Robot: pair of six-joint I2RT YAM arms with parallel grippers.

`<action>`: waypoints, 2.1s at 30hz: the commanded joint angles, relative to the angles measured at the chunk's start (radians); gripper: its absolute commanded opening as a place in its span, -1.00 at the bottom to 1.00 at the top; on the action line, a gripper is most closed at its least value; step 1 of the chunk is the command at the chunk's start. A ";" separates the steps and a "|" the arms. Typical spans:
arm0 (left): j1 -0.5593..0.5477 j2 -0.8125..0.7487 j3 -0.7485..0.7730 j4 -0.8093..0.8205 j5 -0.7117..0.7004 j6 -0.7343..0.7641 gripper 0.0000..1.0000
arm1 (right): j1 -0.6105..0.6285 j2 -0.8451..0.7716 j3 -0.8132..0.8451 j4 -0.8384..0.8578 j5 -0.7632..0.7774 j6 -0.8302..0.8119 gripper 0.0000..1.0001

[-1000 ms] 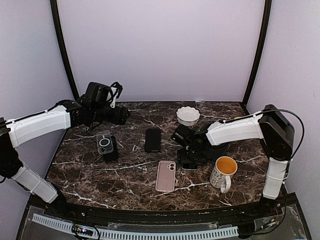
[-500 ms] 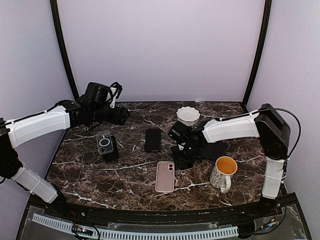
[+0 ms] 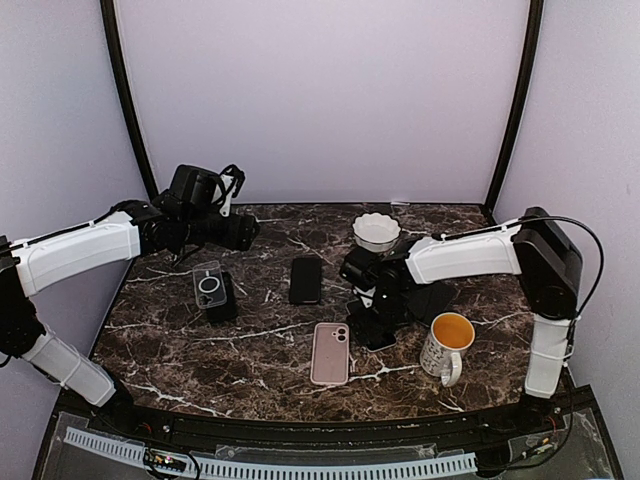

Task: Put the phone into the phone case
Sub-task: Pick up the phone at the center of the board, then pass from the right arm to the left

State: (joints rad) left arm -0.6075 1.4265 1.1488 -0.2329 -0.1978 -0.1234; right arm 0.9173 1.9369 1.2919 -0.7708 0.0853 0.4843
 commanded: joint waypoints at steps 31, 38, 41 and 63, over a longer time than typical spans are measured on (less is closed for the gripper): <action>-0.051 -0.026 0.094 -0.011 0.579 -0.082 0.82 | 0.144 -0.449 -0.194 0.667 0.328 -0.437 -0.34; -0.080 -0.088 0.091 0.040 0.713 -0.204 0.80 | 0.231 -0.507 -0.195 0.871 0.402 -0.692 -0.41; -0.084 -0.094 0.095 0.041 0.726 -0.221 0.67 | 0.257 -0.490 -0.169 0.873 0.424 -0.761 -0.41; -0.104 -0.148 0.083 0.112 0.782 -0.218 -1.00 | 0.321 -0.496 -0.143 0.950 0.528 -0.956 -0.13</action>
State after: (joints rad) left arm -0.7052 1.3499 1.2541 -0.1997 0.5953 -0.3462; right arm 1.2266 1.4662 1.1408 0.0216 0.5667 -0.4572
